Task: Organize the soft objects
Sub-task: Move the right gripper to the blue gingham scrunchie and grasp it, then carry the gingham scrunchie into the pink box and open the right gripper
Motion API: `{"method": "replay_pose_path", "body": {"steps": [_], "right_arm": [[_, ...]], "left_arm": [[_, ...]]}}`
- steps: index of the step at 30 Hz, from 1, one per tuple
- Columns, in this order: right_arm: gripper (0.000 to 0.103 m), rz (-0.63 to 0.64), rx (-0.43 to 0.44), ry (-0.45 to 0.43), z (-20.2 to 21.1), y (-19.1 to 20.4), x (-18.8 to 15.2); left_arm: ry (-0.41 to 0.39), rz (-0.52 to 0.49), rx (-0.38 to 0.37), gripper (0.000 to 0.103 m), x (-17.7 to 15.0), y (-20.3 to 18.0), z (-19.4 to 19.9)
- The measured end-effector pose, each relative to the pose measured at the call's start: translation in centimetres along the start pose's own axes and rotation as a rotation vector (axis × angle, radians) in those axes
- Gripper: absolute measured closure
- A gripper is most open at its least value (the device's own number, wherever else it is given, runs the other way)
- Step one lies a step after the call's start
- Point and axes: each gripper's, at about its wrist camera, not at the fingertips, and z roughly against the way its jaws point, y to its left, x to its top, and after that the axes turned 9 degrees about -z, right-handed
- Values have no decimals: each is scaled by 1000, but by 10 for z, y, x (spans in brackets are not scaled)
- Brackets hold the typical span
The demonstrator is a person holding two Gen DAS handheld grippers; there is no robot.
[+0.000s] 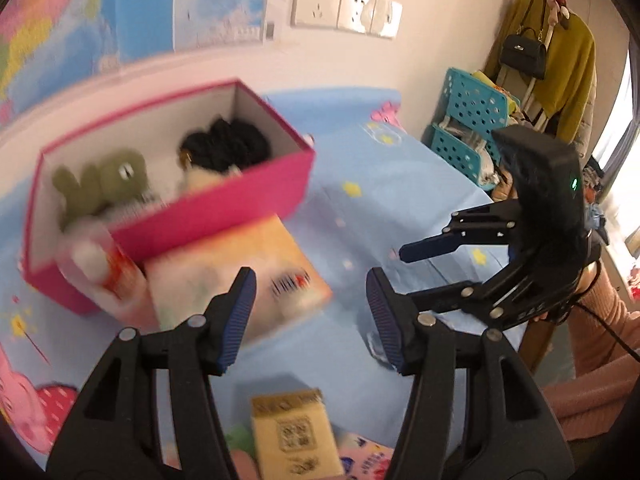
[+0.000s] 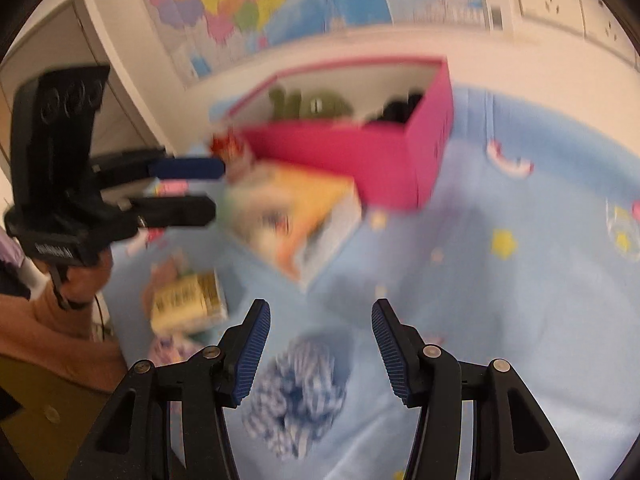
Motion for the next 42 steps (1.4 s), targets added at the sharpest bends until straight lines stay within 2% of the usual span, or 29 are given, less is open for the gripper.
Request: {"method": "replay_pose_path", "body": {"steps": [4,13,15,21,26,31,34,36,37,40,42], "right_arm": [[49,-25,-3,44,-8,-2,-22],[52,-23,-8,61,-20,3,-28],[63,-16,-27,60,-22,4,-29],[81,-15,-50,37,-21,5,-29],[89,-16,-46,0,-12,7,-29],[90,-28,-36,-10,-7,9,-28],[86,-56,-45,2,-11,4,-28],[62,-93,-23,29,-17,-1,-28],[61,-97,-33,29,-20,-3,-29],[61,-90,-20,43,-29,-4,-29],[74,-77,-21,49,-31,-3,-30]], "left_arm": [[23,39,-34,44,-17,-3,-8],[65,66,-84,44,-38,-11,-17],[71,66,-90,44,-40,-12,-19],[81,58,-88,44,-43,-18,-22],[86,58,-94,44,-44,-22,-23],[93,59,-103,44,-45,-24,-26],[102,59,-104,44,-46,-25,-28],[106,61,-108,44,-47,-25,-29],[108,63,-108,44,-48,-25,-30],[118,67,-112,44,-50,-25,-32],[123,65,-118,44,-51,-25,-33]]}}
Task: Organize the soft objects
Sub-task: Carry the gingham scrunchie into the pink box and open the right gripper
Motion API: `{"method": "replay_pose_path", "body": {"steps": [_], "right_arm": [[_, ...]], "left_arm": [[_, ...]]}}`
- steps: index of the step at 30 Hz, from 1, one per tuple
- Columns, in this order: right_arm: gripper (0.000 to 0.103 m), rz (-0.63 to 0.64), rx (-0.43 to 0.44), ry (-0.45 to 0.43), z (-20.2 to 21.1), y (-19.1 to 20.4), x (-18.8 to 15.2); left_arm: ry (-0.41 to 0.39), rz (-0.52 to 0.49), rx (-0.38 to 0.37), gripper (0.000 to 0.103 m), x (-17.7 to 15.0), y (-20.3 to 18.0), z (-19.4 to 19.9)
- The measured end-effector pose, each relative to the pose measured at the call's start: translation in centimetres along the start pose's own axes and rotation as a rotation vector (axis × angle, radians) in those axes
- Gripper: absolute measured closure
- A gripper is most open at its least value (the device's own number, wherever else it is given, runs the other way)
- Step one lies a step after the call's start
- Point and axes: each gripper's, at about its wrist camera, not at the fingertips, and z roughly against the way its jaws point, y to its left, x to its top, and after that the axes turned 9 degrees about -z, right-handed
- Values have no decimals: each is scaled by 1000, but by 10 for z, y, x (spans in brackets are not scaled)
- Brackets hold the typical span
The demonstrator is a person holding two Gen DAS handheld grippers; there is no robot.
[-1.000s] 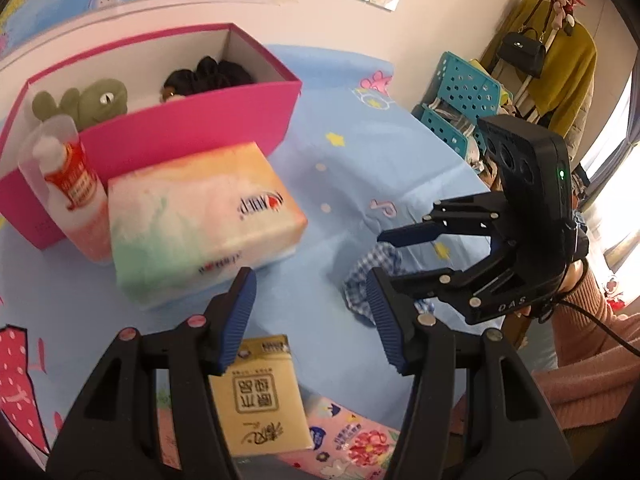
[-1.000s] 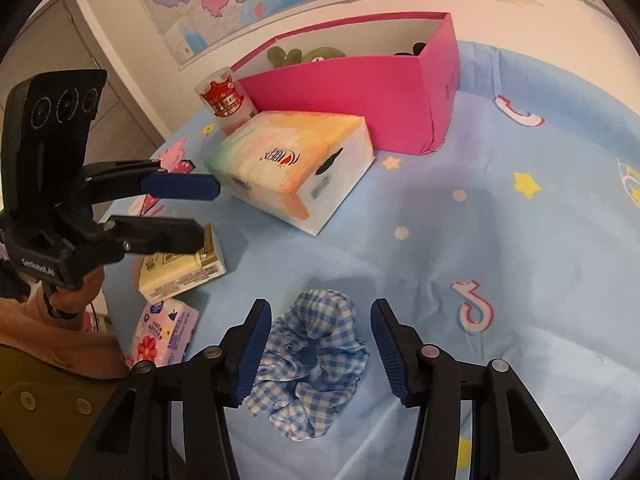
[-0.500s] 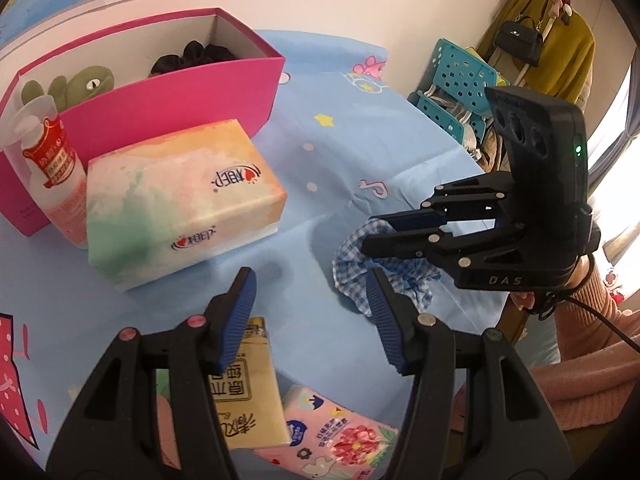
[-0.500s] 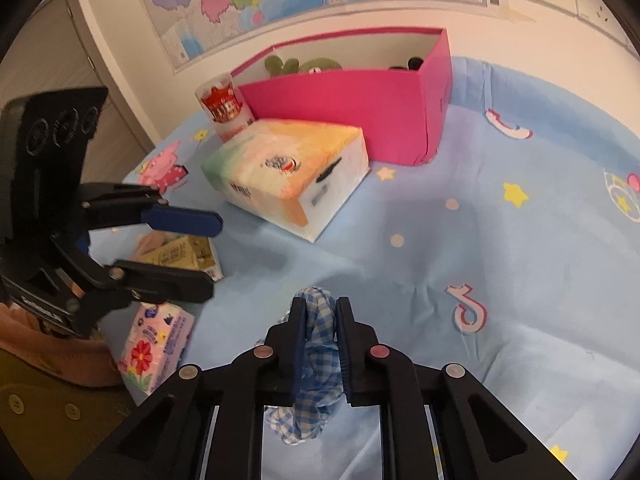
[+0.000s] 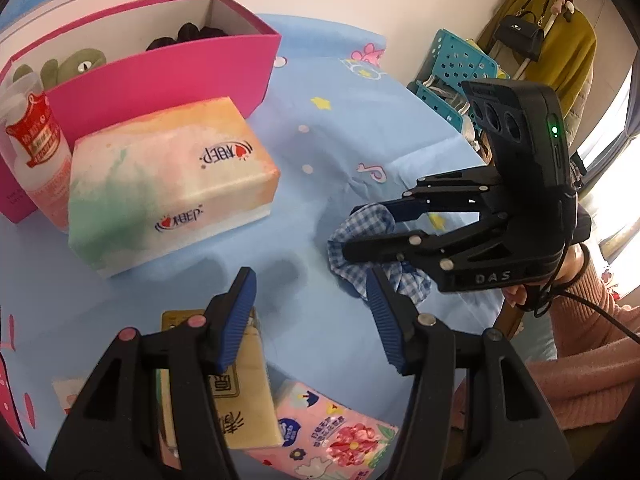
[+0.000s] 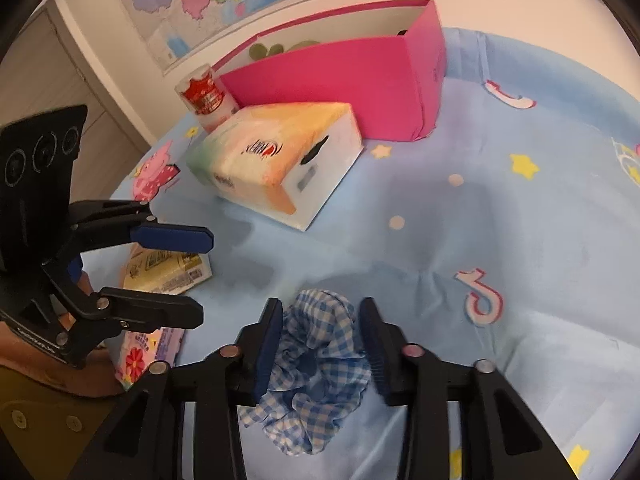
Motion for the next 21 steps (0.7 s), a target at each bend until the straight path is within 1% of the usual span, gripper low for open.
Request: {"method": "replay_pose_path", "body": {"steps": [1,2,5,9,13,17,18,20,21], "right_arm": [[85,7,-3,0,0,1,0],[88,14,4,-1,2,2,0],[90,29,6,-24,11,6,1],[90,39,46,-86,34,12,9],[90,90,47,-161,58,26,23],[90,128,51,-217,73,35,40],[90,142,47,-234,77,36,47],[90,159,54,-262,82,39,62],[90,166,52,-272,84,40,66]], "left_arm": [[2,-2,-1,44,0,-1,0],[4,-4,-9,44,0,-1,-1],[13,-3,-57,44,0,-2,-4],[18,-16,-104,44,4,-7,-8],[-20,-28,-119,44,17,-9,-3],[-67,-31,-112,44,34,-5,10],[-76,-28,-114,45,39,-2,12],[-86,-23,-110,54,49,4,18],[-90,-21,-106,57,54,7,20]]}}
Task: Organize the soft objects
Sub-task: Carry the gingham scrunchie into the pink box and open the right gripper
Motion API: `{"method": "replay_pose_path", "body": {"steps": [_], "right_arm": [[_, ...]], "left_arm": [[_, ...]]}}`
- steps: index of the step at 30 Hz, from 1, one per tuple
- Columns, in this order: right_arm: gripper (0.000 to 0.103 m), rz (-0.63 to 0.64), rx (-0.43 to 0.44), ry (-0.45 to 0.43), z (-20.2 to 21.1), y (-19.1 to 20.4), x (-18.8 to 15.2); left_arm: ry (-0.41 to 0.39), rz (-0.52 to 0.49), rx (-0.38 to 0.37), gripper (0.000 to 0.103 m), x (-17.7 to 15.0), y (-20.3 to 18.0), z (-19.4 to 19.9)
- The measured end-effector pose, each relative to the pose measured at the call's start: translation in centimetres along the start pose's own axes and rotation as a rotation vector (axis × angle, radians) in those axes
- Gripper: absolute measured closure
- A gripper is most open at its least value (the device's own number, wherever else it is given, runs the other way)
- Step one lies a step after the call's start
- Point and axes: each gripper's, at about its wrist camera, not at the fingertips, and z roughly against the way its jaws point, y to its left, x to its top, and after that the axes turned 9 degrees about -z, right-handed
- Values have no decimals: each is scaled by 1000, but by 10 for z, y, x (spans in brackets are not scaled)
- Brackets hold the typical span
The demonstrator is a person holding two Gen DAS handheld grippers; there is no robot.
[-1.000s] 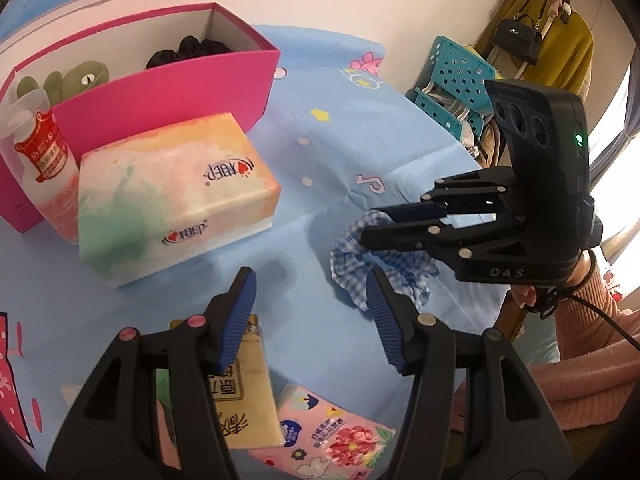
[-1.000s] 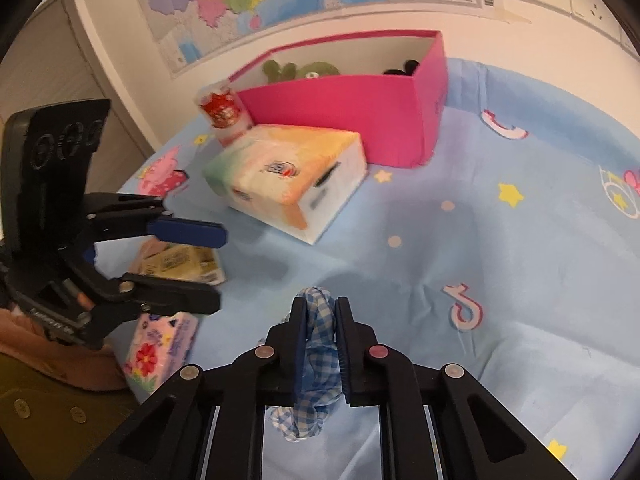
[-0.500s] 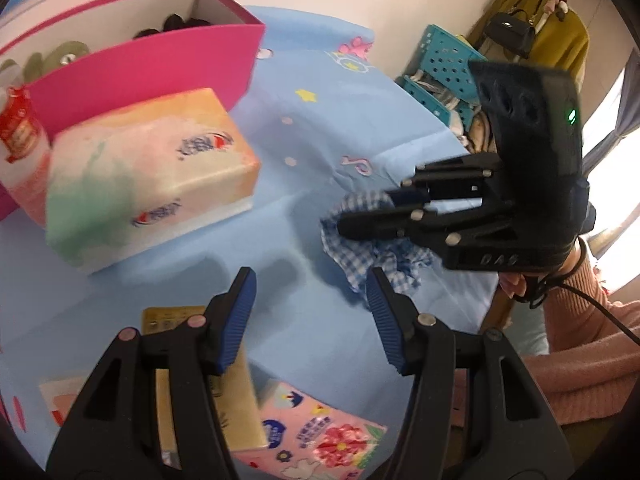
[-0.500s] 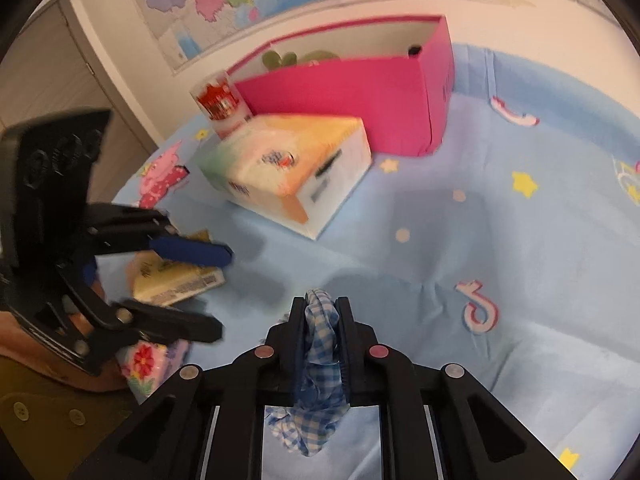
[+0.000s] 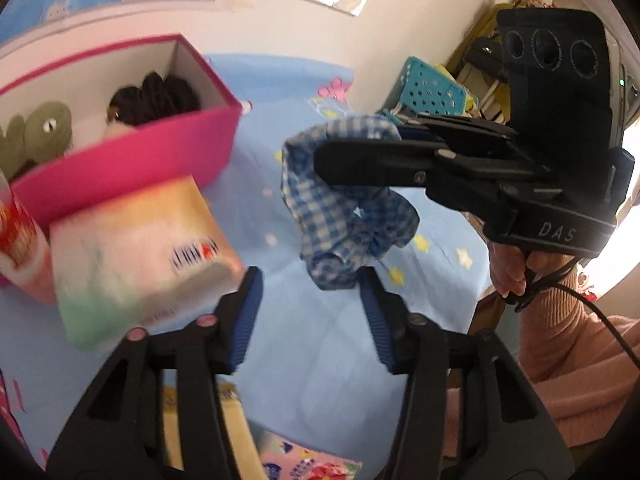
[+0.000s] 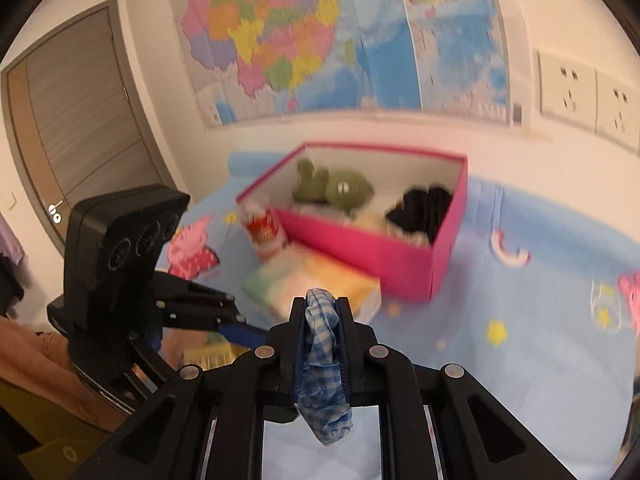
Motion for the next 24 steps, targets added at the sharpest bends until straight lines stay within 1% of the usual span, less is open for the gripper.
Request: {"method": "replay_pose_path", "body": {"steps": [1,4,6,8,9,17,24], "right_arm": [[90,10,-1,-11,-1,1,7],[90,29,15,-31,-7,1,28],[90,42,21,-39,-11,3,40],[90,53,26,-49,-16,5,51],[90,59,25,-53,-17,6,55],[90,74,38,-72,-41,1,91],[90,22,23,-54,-65,-20,108]], "left_arm": [[-6,-2,6,59,5,2,2],[-29,-12,35,60,22,12,10],[-41,-15,39,63,32,16,11],[-49,-17,53,68,42,21,14],[-51,-16,62,69,46,23,14],[-73,0,145,69,79,44,14],[-40,73,181,69,92,75,-1]]}}
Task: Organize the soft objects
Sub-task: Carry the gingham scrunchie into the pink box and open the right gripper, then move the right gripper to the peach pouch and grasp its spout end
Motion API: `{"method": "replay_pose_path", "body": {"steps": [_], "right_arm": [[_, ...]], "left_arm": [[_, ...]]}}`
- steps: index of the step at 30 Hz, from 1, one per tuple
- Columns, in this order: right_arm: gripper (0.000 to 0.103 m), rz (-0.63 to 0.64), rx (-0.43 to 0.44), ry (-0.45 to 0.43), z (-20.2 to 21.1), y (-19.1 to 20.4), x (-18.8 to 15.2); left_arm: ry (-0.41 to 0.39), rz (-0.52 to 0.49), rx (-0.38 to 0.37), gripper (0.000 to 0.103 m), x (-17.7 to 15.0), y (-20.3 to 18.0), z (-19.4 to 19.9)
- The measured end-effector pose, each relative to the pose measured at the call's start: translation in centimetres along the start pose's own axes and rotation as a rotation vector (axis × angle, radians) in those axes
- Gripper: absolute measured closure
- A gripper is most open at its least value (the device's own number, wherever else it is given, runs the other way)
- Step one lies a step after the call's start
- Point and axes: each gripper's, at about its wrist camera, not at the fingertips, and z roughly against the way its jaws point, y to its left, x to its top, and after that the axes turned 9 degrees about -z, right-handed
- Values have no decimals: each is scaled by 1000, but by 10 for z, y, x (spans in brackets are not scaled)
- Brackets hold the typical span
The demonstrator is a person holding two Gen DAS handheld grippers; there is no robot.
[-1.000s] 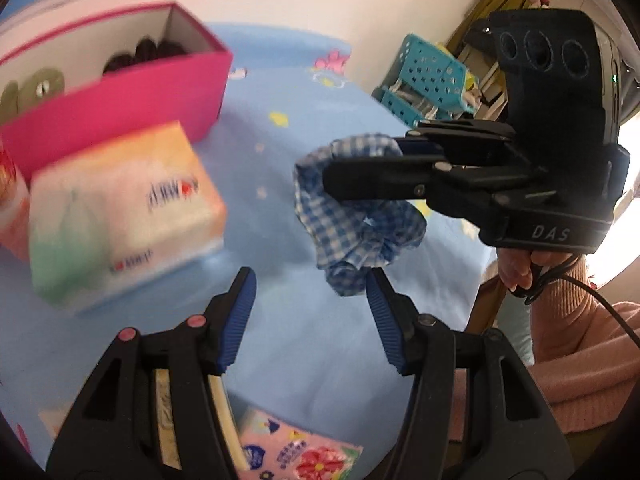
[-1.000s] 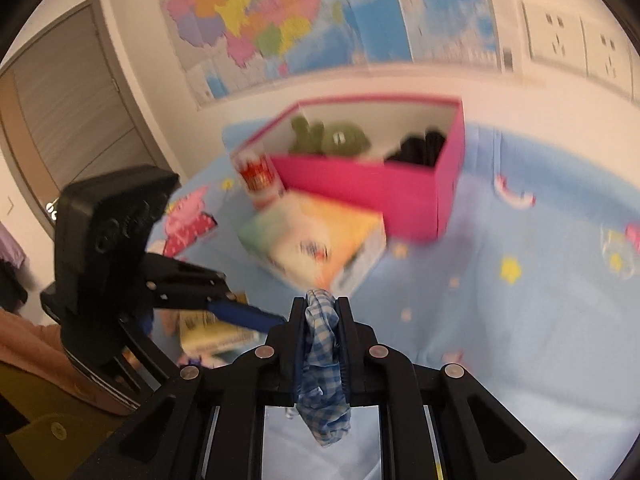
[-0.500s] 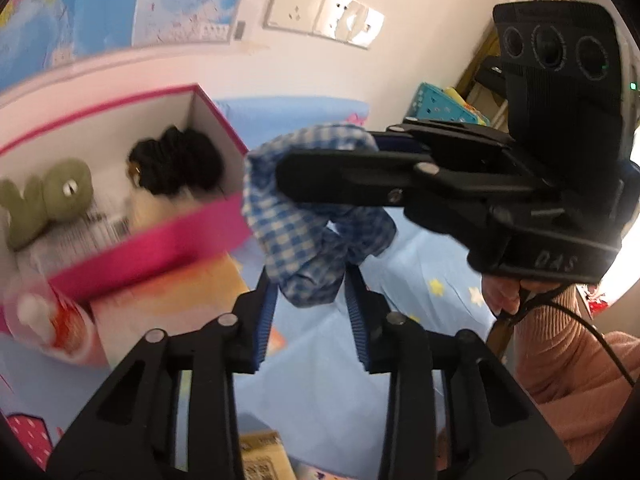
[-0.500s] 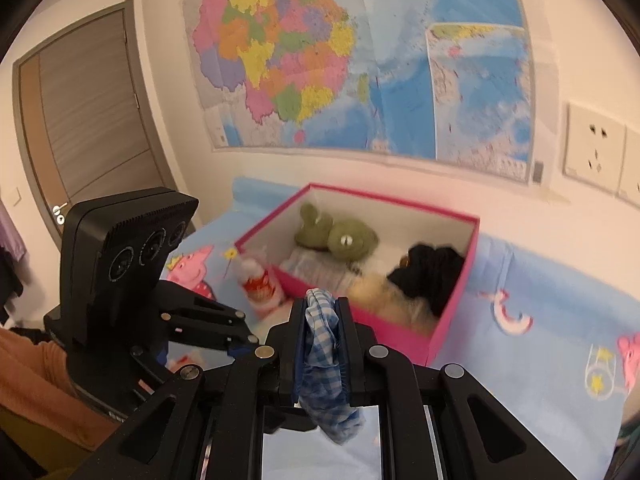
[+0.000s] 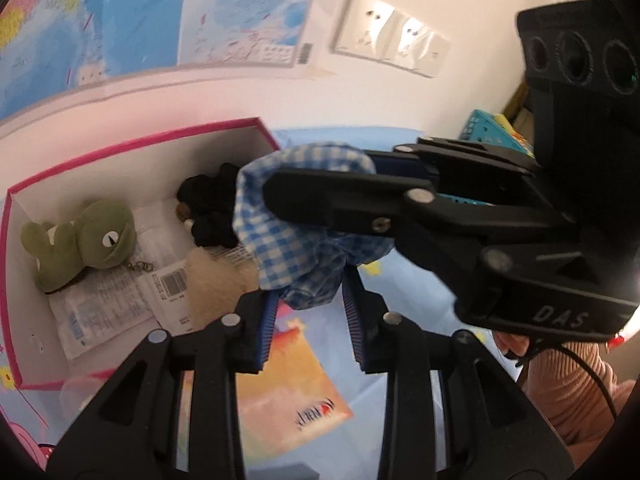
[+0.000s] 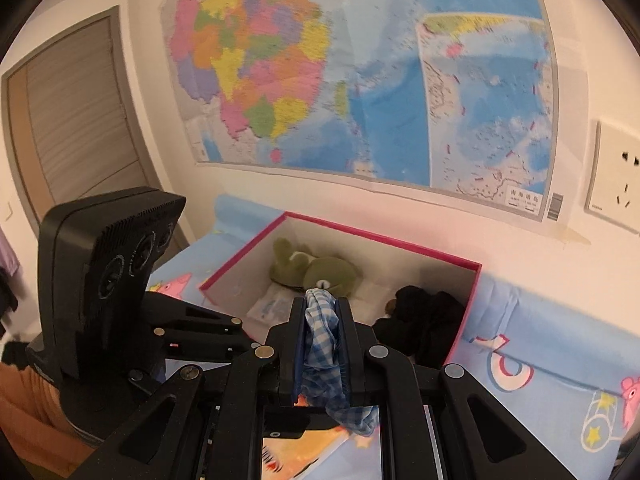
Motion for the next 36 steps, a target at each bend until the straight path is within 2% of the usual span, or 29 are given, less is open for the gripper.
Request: {"method": "replay_pose_path", "body": {"steps": [4,10,13,15,16,18,27,31,32,33,36], "right_arm": [[88,-24,-30,15,-14,-13,4],[86,-65,-84,57,-37,-33,5],[80,-81,-117,74,-44,-41,3],[74,-91,-148,79,-47,-45,1],[68,-98,-178,76,-46,-47,1],[65,-127,-191,75,-43,-50,0],[57,-127,-140,-3,8,-29,-13],[54,-102,-63,-6,30,-7,-30],[51,-95,-29,-2,36,0,-37],[48,-94,-7,4,38,4,-42],[48,-91,73,42,40,20,-62]], "left_arm": [[30,44,11,69,4,13,-13],[57,52,85,68,3,17,-24],[63,37,115,65,1,15,-23],[67,35,109,60,0,14,-22],[64,36,112,59,0,15,-20],[54,27,120,59,-1,13,-15],[-42,-51,117,59,-22,-2,39],[-81,-74,111,52,-42,-10,65],[-91,-76,116,51,-49,-12,72],[-100,-78,114,50,-55,-13,78],[-112,-62,113,50,-75,-11,91]]}}
